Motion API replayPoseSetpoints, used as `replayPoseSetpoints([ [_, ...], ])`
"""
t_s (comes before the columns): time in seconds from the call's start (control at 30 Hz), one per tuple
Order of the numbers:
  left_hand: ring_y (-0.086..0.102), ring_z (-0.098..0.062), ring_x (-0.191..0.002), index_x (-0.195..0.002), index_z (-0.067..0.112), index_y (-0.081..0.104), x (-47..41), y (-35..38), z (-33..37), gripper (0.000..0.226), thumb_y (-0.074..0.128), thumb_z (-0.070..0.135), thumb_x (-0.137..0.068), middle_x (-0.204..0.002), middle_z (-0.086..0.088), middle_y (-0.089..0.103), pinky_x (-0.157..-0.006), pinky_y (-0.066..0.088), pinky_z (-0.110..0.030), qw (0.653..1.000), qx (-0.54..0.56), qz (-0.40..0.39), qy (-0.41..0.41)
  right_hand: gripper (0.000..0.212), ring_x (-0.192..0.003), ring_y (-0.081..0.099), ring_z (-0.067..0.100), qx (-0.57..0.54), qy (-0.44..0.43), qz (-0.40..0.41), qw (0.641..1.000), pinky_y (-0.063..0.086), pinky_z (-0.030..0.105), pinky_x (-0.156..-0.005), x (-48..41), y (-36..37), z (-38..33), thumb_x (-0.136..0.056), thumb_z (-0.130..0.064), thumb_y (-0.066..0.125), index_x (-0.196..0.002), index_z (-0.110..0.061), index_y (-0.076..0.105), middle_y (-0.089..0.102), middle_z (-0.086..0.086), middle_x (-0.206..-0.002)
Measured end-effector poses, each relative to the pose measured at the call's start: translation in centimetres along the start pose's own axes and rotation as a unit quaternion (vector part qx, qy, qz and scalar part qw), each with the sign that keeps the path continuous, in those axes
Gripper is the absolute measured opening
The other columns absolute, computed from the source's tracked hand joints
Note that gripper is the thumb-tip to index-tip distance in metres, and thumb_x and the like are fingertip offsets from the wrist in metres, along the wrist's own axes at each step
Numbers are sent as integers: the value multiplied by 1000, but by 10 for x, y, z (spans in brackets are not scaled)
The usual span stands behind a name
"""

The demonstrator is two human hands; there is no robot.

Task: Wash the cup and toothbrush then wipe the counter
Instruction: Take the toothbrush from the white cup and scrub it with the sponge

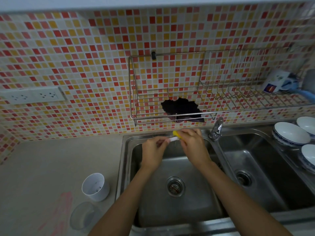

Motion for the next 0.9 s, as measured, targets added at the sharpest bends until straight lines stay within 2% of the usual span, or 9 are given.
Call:
replayPoseSetpoints([
  [0.1,67,-11,-76,-82,24,75,1,6,-10,10,67,25,-88,-75,4,73,-74,52,-24,993,71,21,-88,42,-99,53,28,-3,58,7,998,54,38,-82,10,2,-4,-77,-2,73,-117,-14,67,67,4,-113],
  [0.2,67,-15,-73,-66,31,71,3,14,-18,23,67,25,-88,-71,2,72,-80,53,-35,982,115,24,-150,48,-110,49,26,-8,36,-36,999,48,34,-92,24,11,-25,-81,-7,71,-128,-16,60,60,2,-124],
  [0.27,67,-14,-73,-66,29,72,5,18,-16,24,66,25,-89,-72,1,73,-82,54,-35,972,151,18,-181,49,-111,49,26,-10,28,-32,999,47,33,-91,27,10,-23,-82,-9,71,-129,-16,59,60,2,-125],
  [0.4,67,-10,-76,-73,21,72,8,18,-12,18,66,26,-89,-76,3,73,-76,53,-21,957,199,30,-208,49,-107,51,28,-6,92,0,996,46,33,-88,24,1,4,-79,-7,73,-125,-17,62,63,3,-122],
  [0.5,65,-9,-74,-80,15,75,7,20,-11,18,65,27,-90,-77,1,73,-77,53,-23,952,214,13,-217,47,-97,55,25,36,19,7,999,48,32,-83,26,1,-9,-74,-10,78,-119,-13,66,66,3,-115],
  [0.63,66,-9,-76,-86,15,74,7,21,-3,13,65,23,-90,-82,-4,73,-81,53,-26,974,170,-36,-149,36,-89,55,22,65,-42,5,997,50,32,-76,14,-6,-5,-73,-10,77,-108,-13,70,70,1,-104],
  [0.77,61,9,-77,-103,15,71,6,16,11,17,69,13,-86,-85,9,69,-72,46,-4,997,23,-65,26,31,-85,55,22,65,-79,-23,995,52,32,-73,10,-7,-3,-71,-9,78,-101,-13,71,71,1,-98],
  [0.83,61,8,-77,-103,16,71,5,15,13,17,70,15,-86,-87,11,69,-74,46,-3,996,-22,-65,57,31,-87,54,22,51,-81,-38,995,50,29,-74,10,-7,0,-74,-9,77,-104,-14,71,70,0,-100],
  [0.9,60,7,-78,-100,18,72,3,15,12,13,68,20,-88,-87,11,69,-73,46,-5,998,-27,-46,36,34,-91,53,22,30,-45,-30,998,46,26,-79,11,-8,8,-77,-10,75,-111,-15,70,69,1,-104],
])
Point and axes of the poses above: each hand's wrist, its own x-axis away from the middle knuckle, its own y-axis out of the palm, z = x × y, the point moved 5 cm from there along -x, towards the middle knuckle
